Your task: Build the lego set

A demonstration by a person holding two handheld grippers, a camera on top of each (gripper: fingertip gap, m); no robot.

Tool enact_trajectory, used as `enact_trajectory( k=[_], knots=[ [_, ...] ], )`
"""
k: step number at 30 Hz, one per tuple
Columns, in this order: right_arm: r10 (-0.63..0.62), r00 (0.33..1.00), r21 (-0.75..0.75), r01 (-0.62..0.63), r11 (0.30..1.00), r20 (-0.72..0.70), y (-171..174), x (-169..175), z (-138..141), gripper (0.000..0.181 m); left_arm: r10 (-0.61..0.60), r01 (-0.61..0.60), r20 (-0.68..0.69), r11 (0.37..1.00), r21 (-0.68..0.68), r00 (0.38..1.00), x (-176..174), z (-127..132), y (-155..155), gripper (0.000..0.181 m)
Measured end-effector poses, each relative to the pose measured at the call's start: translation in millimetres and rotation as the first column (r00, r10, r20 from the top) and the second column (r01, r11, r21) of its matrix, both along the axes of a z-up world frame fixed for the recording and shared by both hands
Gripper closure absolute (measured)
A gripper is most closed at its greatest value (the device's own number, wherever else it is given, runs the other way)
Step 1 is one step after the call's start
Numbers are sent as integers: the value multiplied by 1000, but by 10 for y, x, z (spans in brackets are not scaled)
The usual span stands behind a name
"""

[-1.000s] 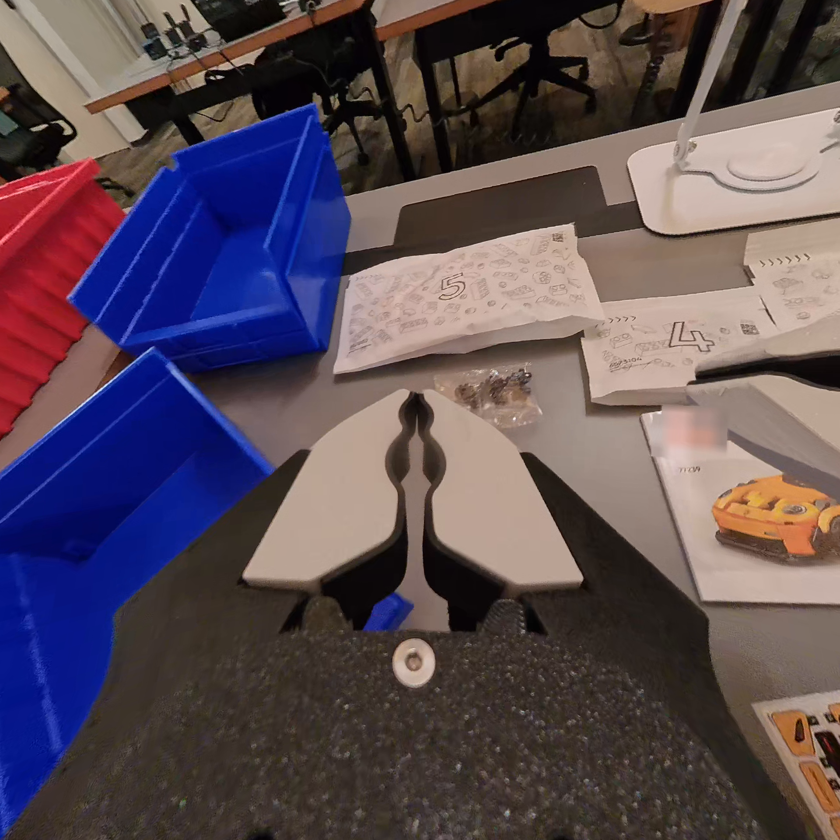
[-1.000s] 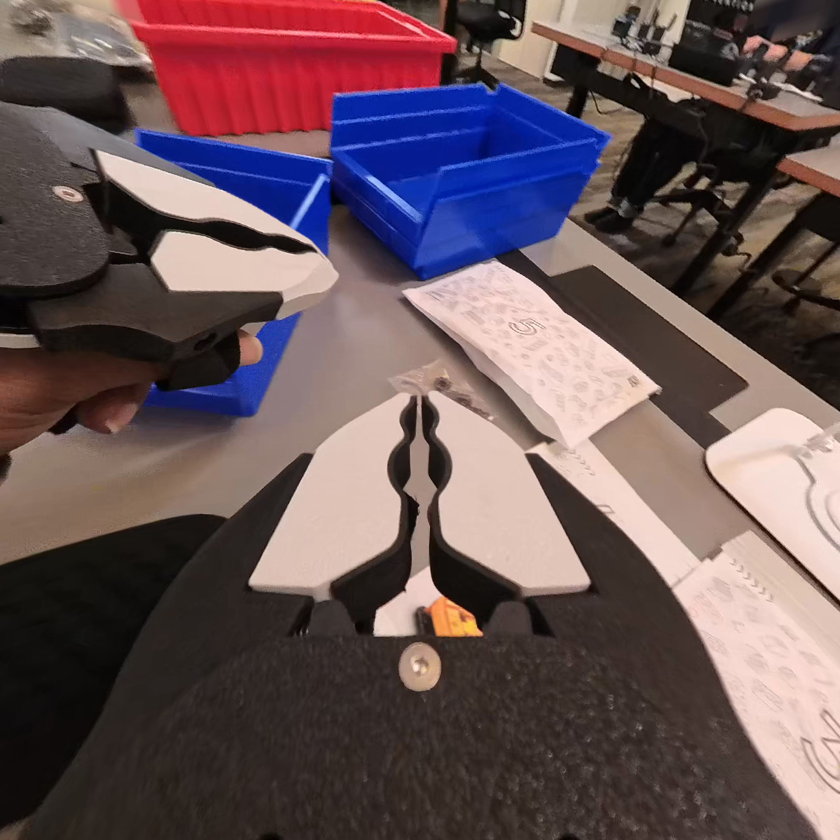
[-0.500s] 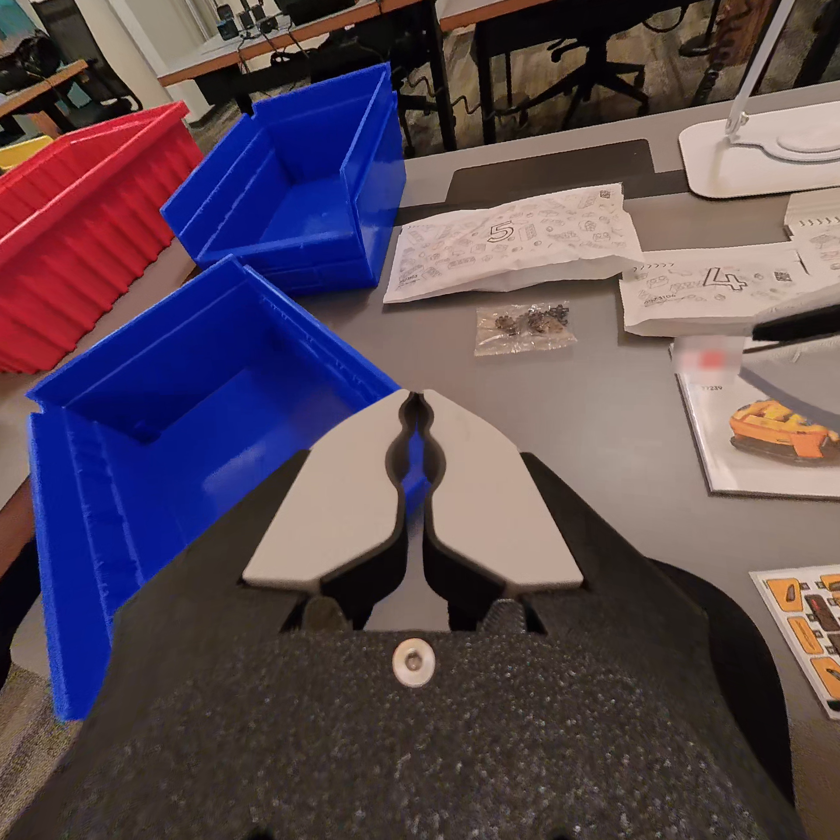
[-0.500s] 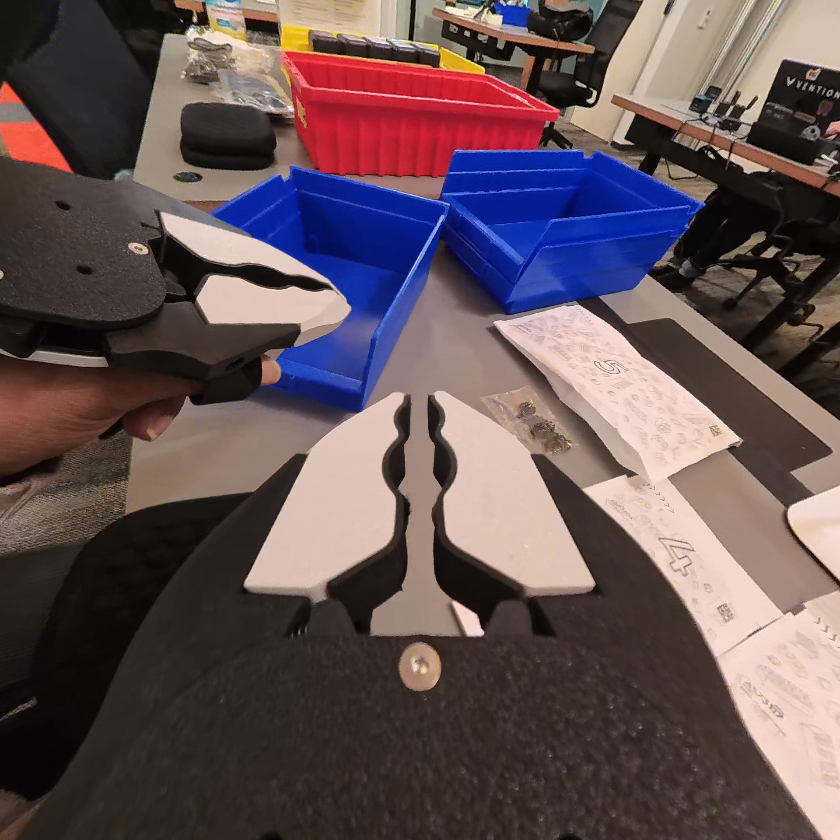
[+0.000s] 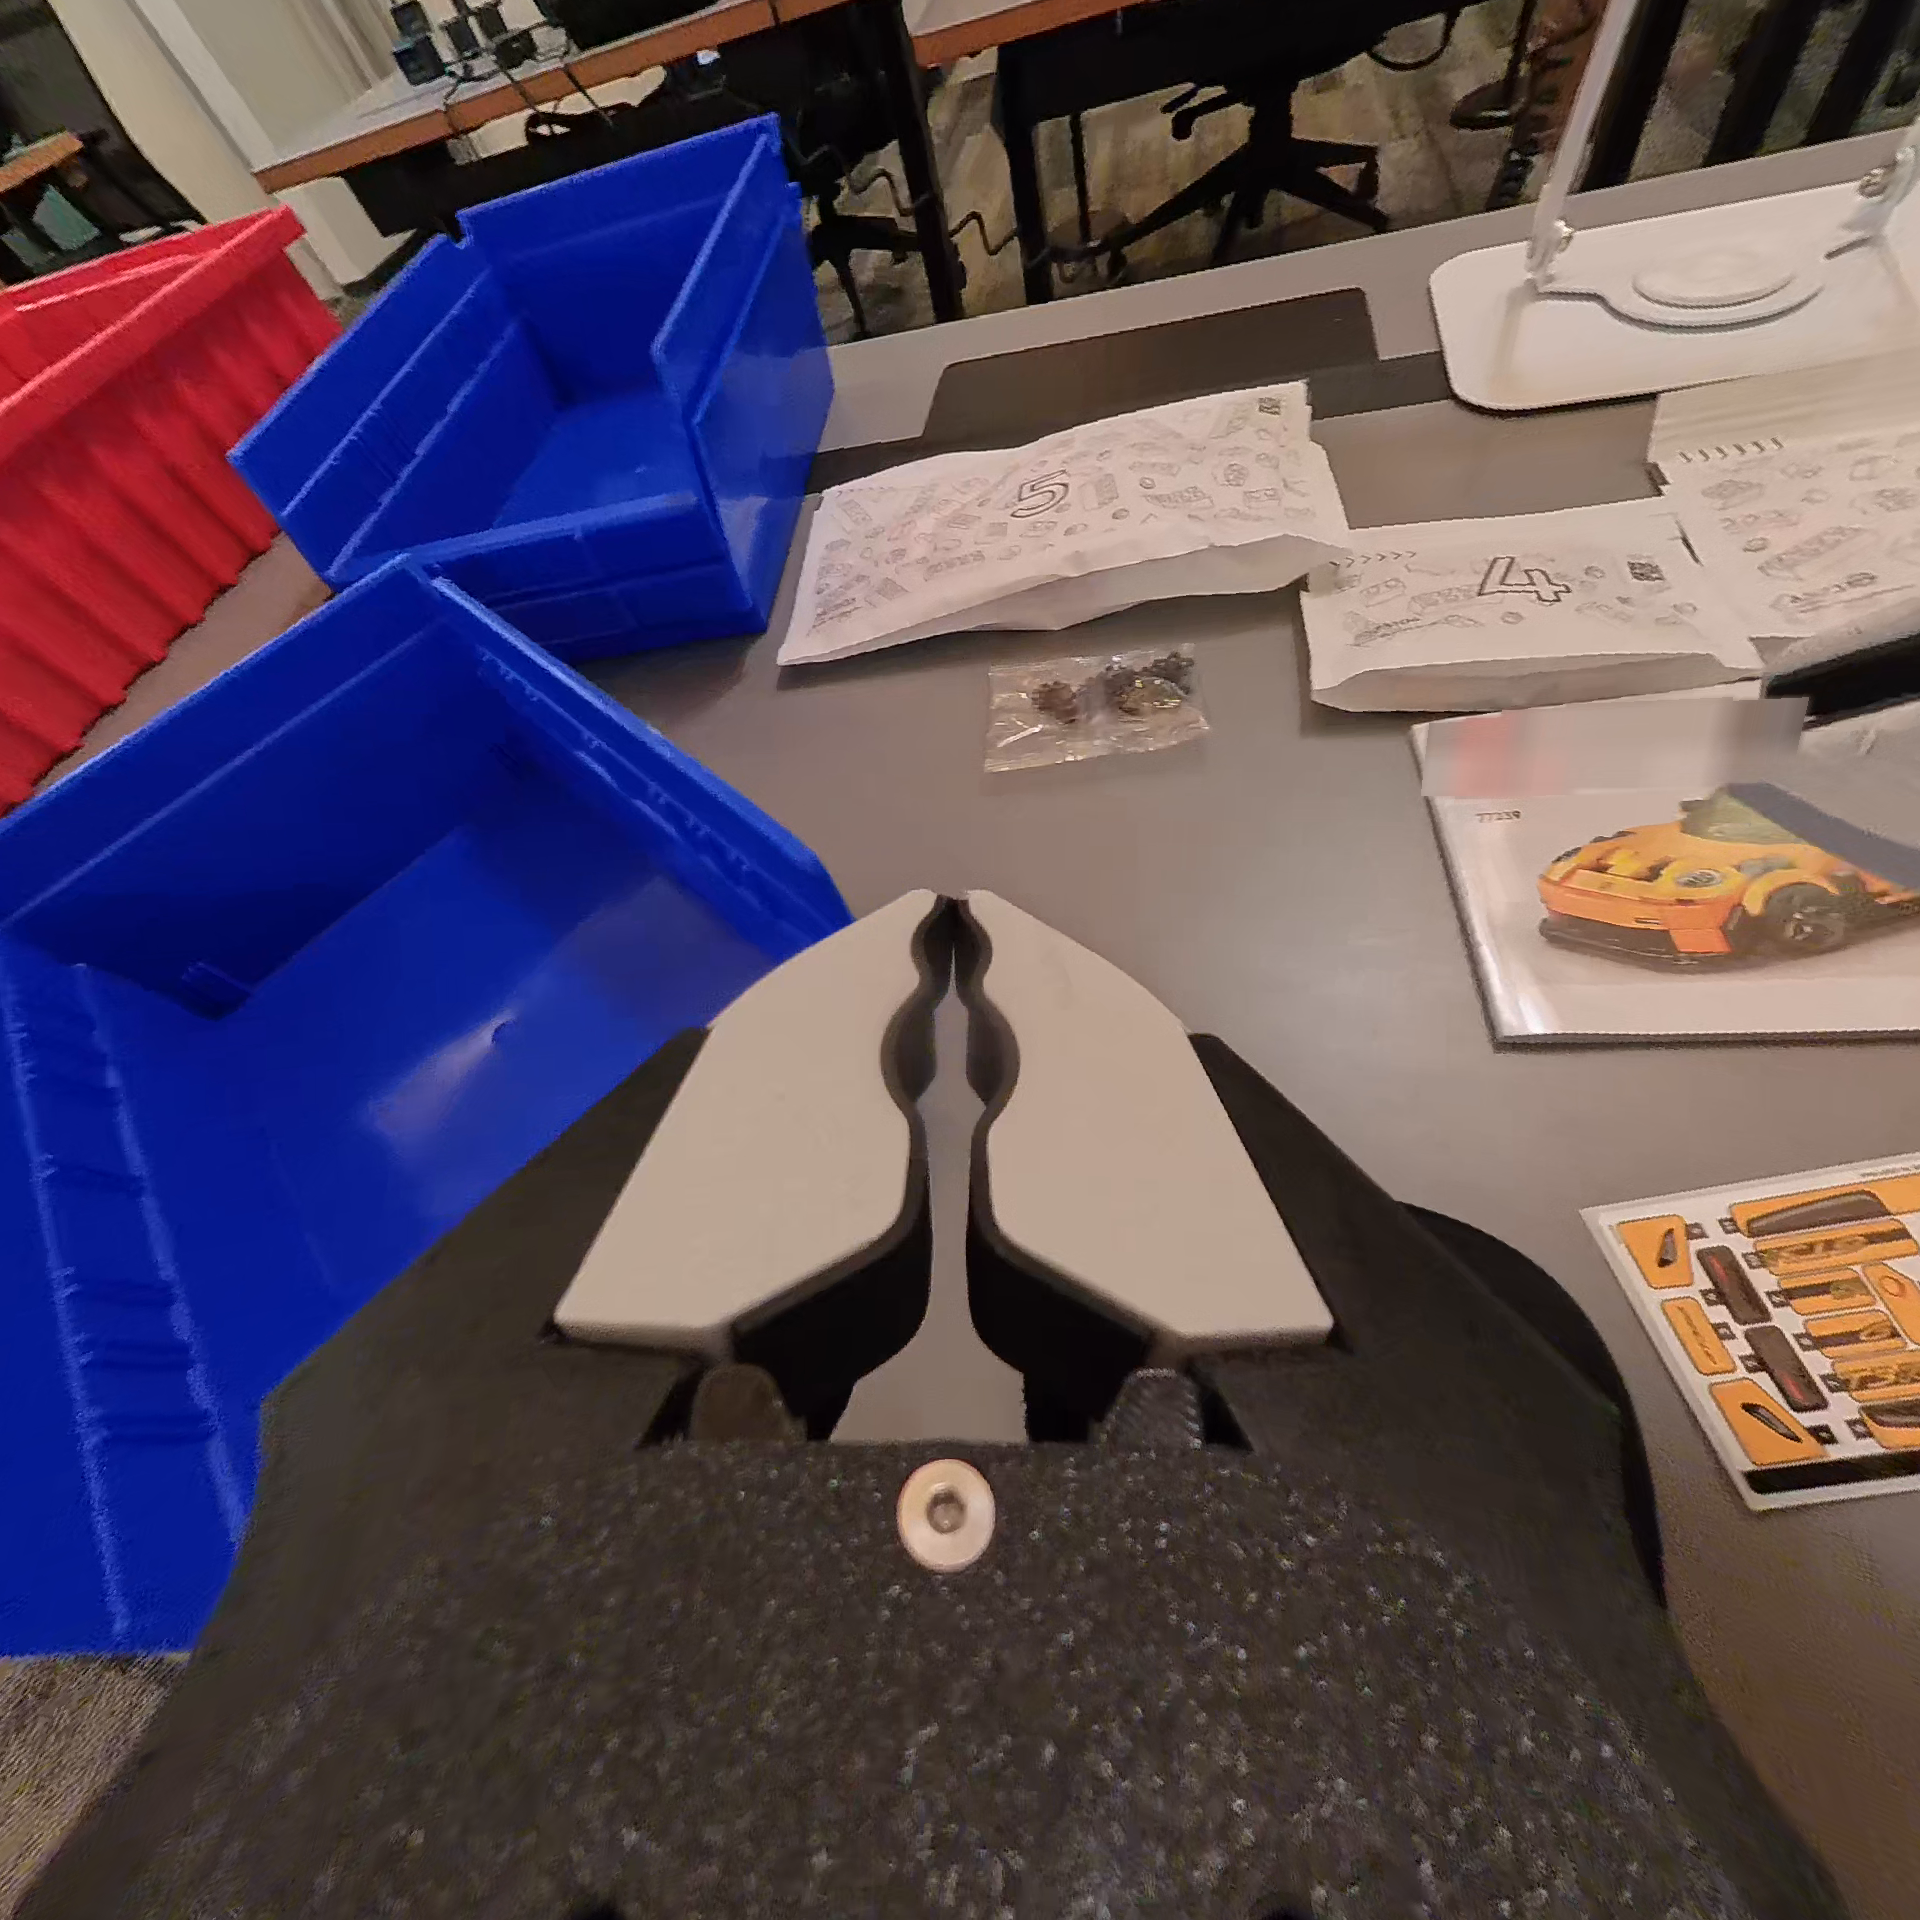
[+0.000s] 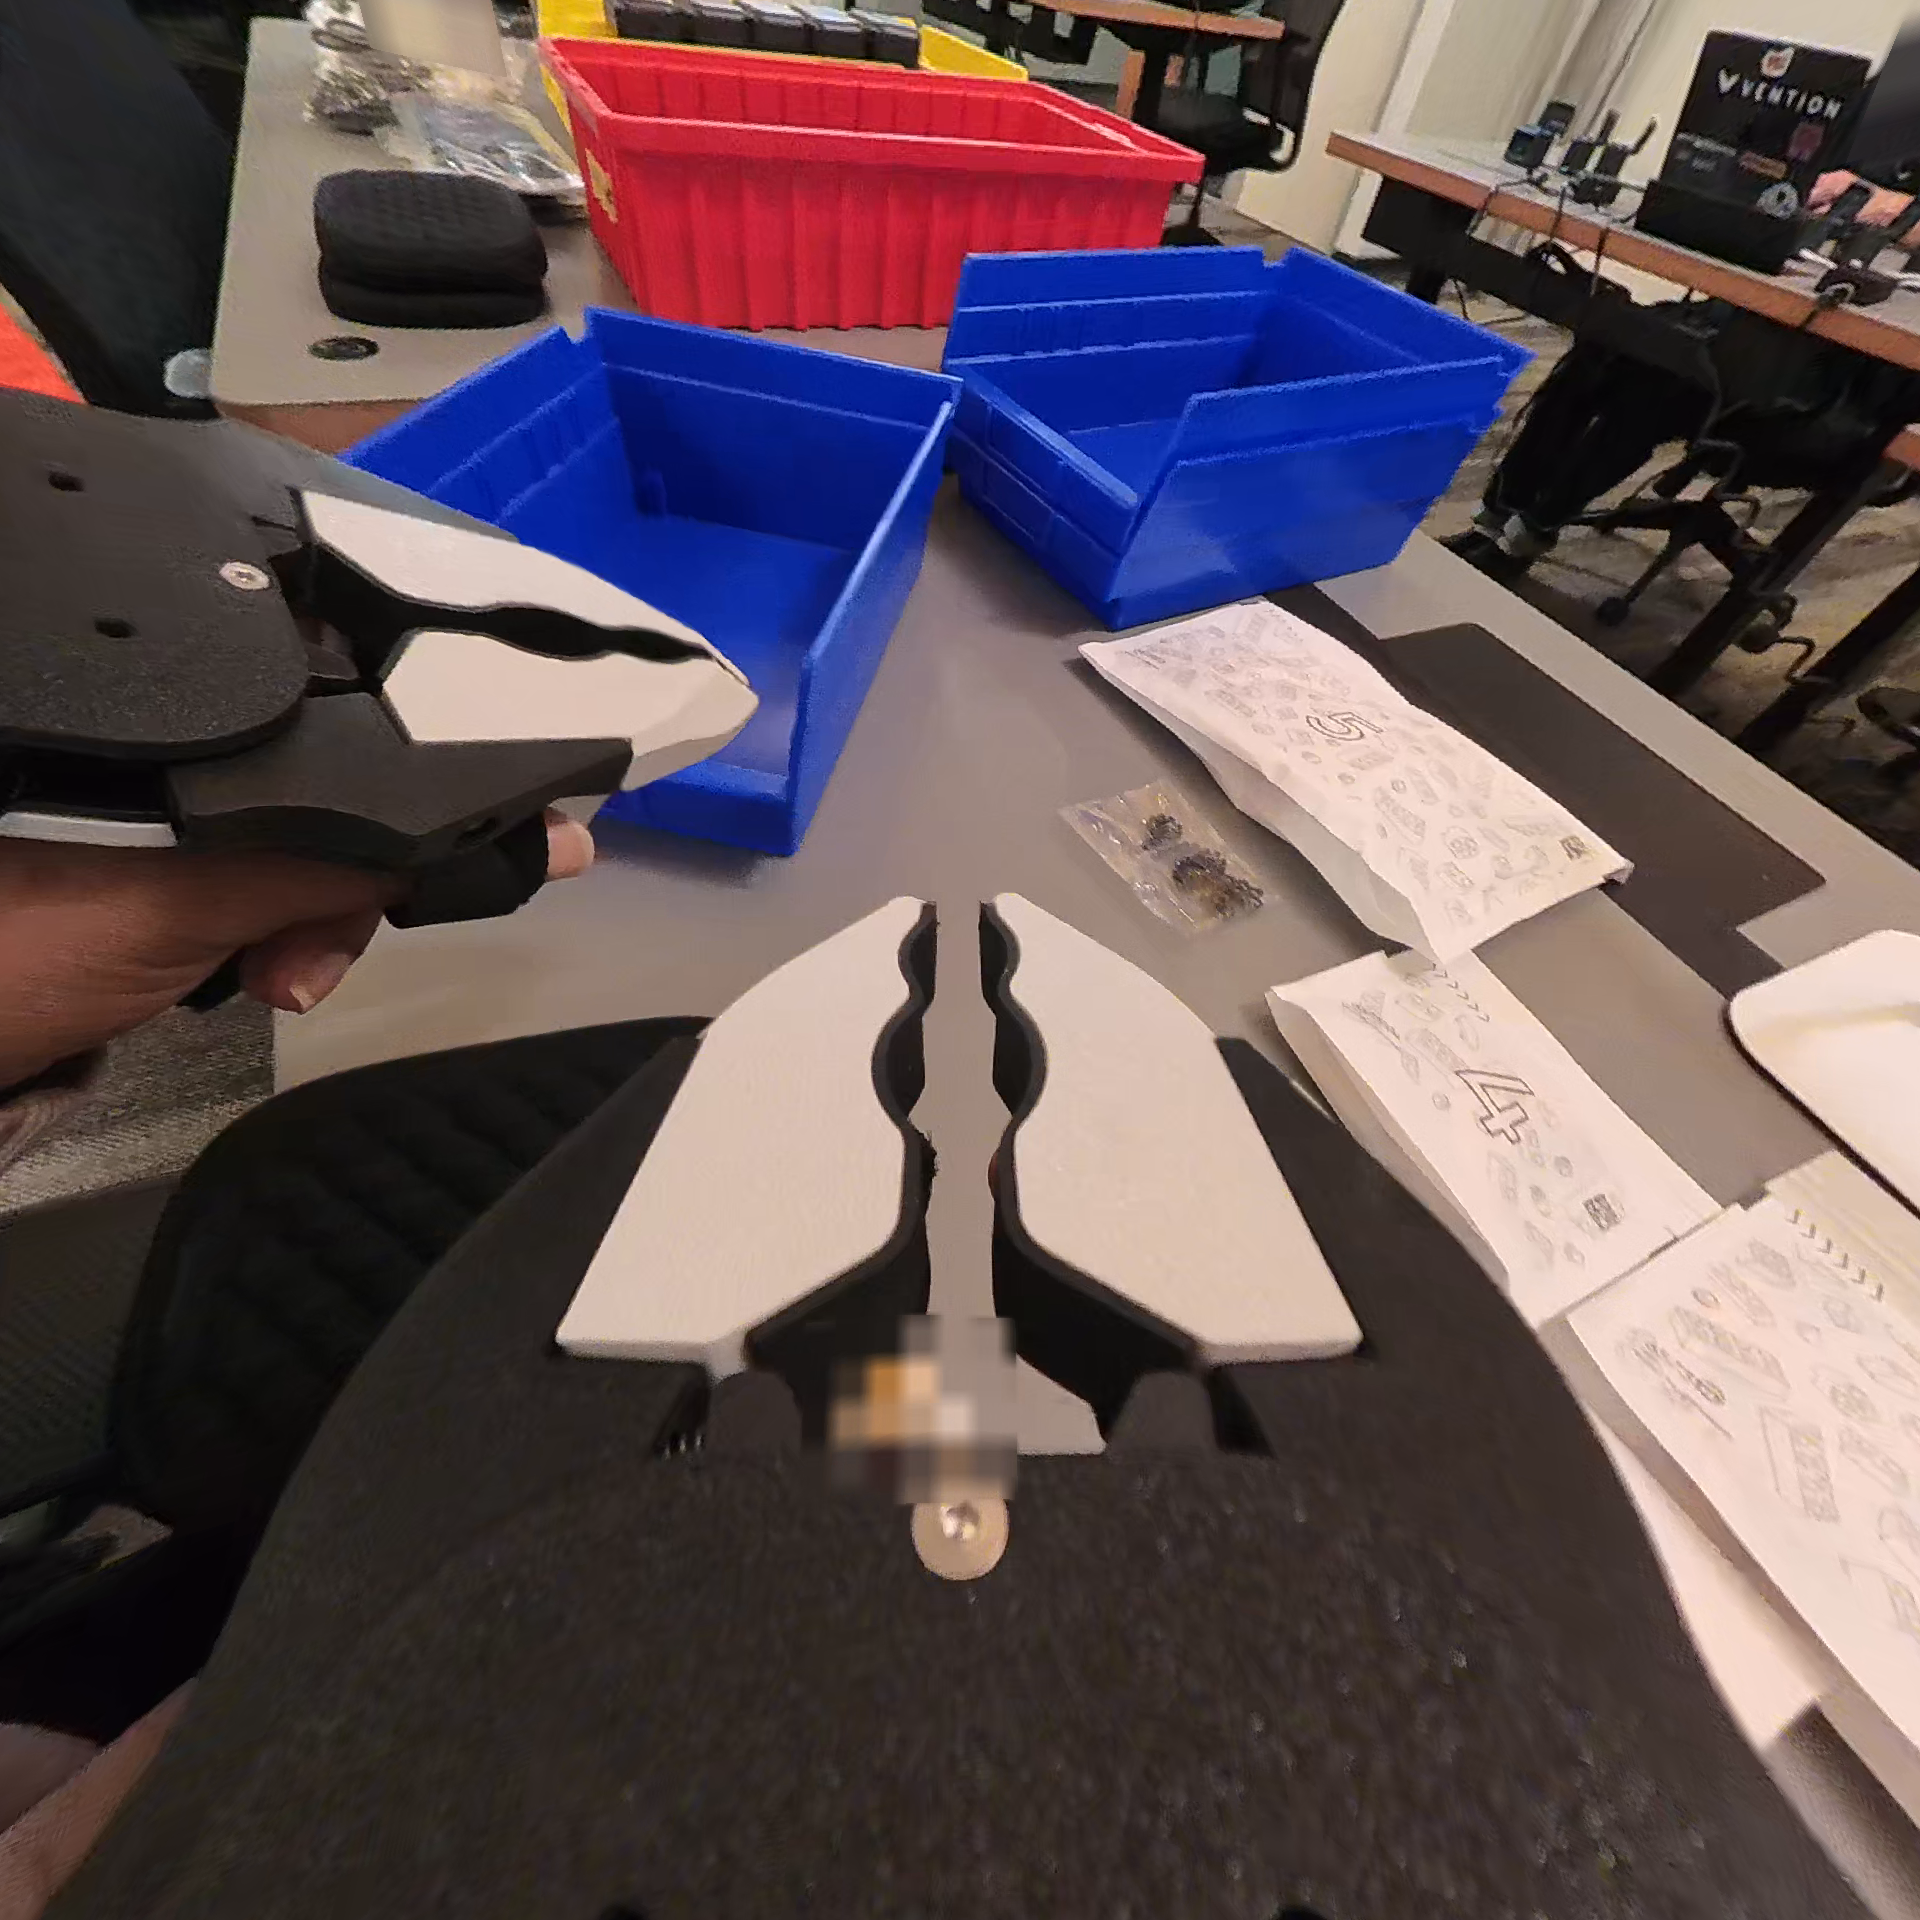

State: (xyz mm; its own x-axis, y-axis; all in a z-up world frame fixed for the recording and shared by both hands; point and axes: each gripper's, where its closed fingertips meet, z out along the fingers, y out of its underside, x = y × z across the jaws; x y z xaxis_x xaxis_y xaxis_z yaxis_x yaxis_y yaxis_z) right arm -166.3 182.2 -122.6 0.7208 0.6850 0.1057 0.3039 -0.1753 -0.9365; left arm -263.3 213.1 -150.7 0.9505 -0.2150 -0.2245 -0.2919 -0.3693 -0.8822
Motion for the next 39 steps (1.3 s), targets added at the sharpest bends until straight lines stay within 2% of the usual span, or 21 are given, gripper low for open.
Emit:
enact_trajectory(
  k=[7, 10, 12, 16, 20, 25, 27, 32, 39],
  knots=[
    [-135, 991, 0, 135, 991, -5, 59, 482, -90, 172, -123, 123, 17, 992, -4, 992, 461, -91, -19, 181],
    [-248, 969, 12, 248, 969, -9, 135, 927, -133, 169, -177, 177, 26, 984, 4, 984, 662, -114, 2, 181],
    [-352, 936, 31, 352, 936, -7, 204, 1365, -128, 169, -221, 221, 35, 975, 5, 975, 802, -121, 29, 181],
    [-540, 840, 24, 542, 840, -56, 242, 2329, -36, 168, -310, 310, 49, 951, 4, 950, 1107, -101, 113, 181],
    [-709, 701, 36, 713, 700, -80, 127, 3254, 50, 168, -388, 387, 76, 922, 28, 919, 1455, 11, 169, 181],
    [-855, 517, 36, 856, 516, -49, -145, 4082, -16, 169, -467, 465, 86, 884, 37, 880, 1852, 92, 184, 181],
    [-888, 459, 54, 887, 458, -18, -235, 4279, -59, 171, -489, 488, 83, 872, 35, 868, 1955, 99, 187, 181],
    [-932, 360, 93, 928, 362, 37, -353, 4532, -135, 180, -537, 539, 95, 843, 13, 838, 2101, 76, 182, 181],
    [-943, 331, 71, 941, 332, 27, -364, 4575, -185, 181, -549, 552, 102, 834, -1, 829, 2141, 18, 180, 181]
  ],
)
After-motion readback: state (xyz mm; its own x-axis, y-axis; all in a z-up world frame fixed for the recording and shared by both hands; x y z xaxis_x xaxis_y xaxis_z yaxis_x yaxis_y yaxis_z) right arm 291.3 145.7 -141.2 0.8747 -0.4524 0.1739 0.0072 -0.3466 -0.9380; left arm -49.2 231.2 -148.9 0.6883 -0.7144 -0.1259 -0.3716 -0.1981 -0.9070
